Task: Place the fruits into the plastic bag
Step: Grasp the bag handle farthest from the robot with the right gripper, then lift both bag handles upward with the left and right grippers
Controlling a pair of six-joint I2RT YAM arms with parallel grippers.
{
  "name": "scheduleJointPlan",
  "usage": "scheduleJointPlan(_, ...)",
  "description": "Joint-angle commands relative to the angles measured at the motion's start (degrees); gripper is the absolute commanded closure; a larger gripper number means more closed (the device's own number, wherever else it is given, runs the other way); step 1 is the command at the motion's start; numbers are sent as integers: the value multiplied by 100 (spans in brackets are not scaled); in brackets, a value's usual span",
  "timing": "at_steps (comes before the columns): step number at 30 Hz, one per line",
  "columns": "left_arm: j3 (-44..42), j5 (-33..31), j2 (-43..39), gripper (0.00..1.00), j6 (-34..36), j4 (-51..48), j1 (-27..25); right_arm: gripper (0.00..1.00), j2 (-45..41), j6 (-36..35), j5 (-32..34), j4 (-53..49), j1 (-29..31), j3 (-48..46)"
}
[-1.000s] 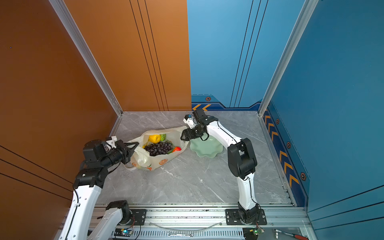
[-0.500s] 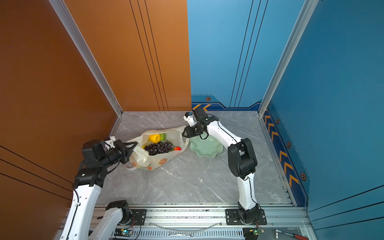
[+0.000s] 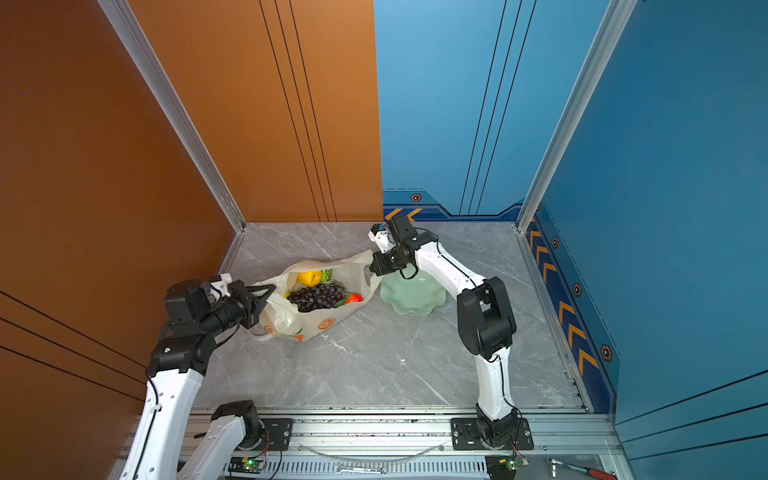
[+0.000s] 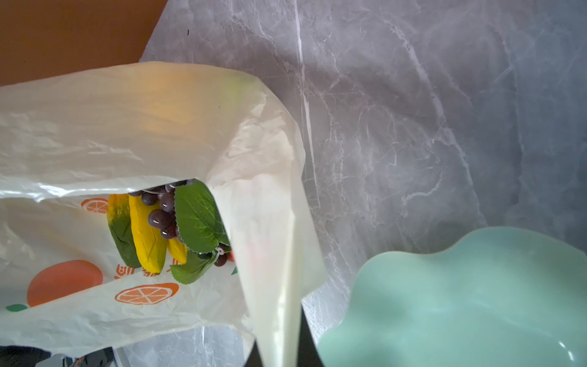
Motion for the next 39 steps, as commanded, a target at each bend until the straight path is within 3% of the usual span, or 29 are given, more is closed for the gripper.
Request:
scheduleJointPlan(1,-19,139,-14,100,18,-26,50,100,-383,25,-36,80,2,-43)
scheduleJointPlan(9,111,178,132,100,56,37,62,100,-674,142,49,84,41,237)
scheduleJointPlan(22,806,318,549,100,280,-1,260,100,-871,397,184,124,388,1687)
scheduleJointPlan(31,1318,393,786,100,-96,506,452,100,-832,479,279,124,552,2618)
scheduleJointPlan(39,2279,457,1249,100,-344,977,597,100,-845,866,272,619,579,3064)
